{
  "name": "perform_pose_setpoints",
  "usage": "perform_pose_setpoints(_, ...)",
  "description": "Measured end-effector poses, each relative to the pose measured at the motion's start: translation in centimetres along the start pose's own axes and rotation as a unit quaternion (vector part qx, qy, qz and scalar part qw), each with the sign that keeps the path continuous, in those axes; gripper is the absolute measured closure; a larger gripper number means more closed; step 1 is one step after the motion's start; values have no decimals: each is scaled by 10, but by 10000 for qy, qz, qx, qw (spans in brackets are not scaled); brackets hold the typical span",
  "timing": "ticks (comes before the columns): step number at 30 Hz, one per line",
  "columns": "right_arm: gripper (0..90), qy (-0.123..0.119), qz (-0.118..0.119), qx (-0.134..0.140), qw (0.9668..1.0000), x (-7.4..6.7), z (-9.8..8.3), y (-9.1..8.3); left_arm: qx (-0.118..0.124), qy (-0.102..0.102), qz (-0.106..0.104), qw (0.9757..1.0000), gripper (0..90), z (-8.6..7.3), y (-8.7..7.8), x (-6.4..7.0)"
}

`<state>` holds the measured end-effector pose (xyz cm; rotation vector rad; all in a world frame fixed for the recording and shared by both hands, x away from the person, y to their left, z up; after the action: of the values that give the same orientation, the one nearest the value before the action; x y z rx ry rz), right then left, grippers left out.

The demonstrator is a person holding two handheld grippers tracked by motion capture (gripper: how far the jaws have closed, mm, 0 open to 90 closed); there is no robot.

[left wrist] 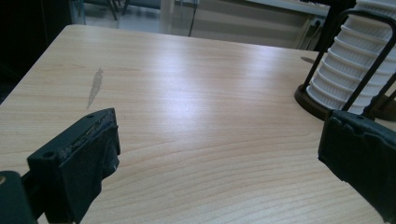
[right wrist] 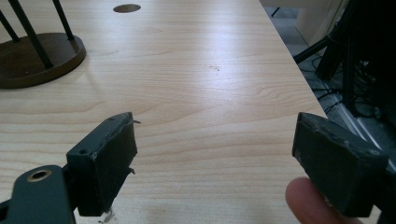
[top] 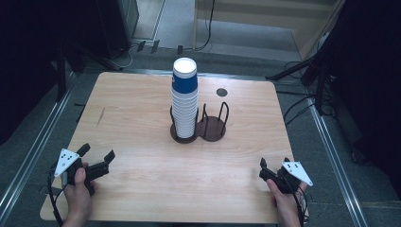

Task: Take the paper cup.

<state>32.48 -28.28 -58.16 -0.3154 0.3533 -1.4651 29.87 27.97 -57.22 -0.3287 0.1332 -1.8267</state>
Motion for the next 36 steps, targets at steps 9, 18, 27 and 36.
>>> perform_pose_setpoints(9, 137, 242, 175, 185, 9994, -3, 20, -8, -17, 170, 12, 9999, 0, -1, 1, 4)
perform_pose_setpoints(18, 135, 116, 366, 417, 9984, -29, 51, -11, -20, 161, 11, 9999, 0, -2, 1, 4)
perform_pose_setpoints(27, 134, -199, 833, 521, 9950, -79, 81, -10, -117, 187, 34, 9998, 0, -2, 4, 3)
perform_pose_setpoints(36, 134, -427, 1351, 717, 9873, -140, 110, -4, -172, 177, 40, 9997, 0, -2, 5, 3)
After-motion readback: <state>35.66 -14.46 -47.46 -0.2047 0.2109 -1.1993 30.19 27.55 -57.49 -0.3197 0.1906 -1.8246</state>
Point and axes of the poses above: each handheld gripper's, and its own axes: y roughly forward along the jaws, z roughly out of its top, x roughly to its right, the point moved 9 cm from there along y, roughly forward along the jaws, and after that the axes turned 2 degrees about y, right-handed, at the moved point
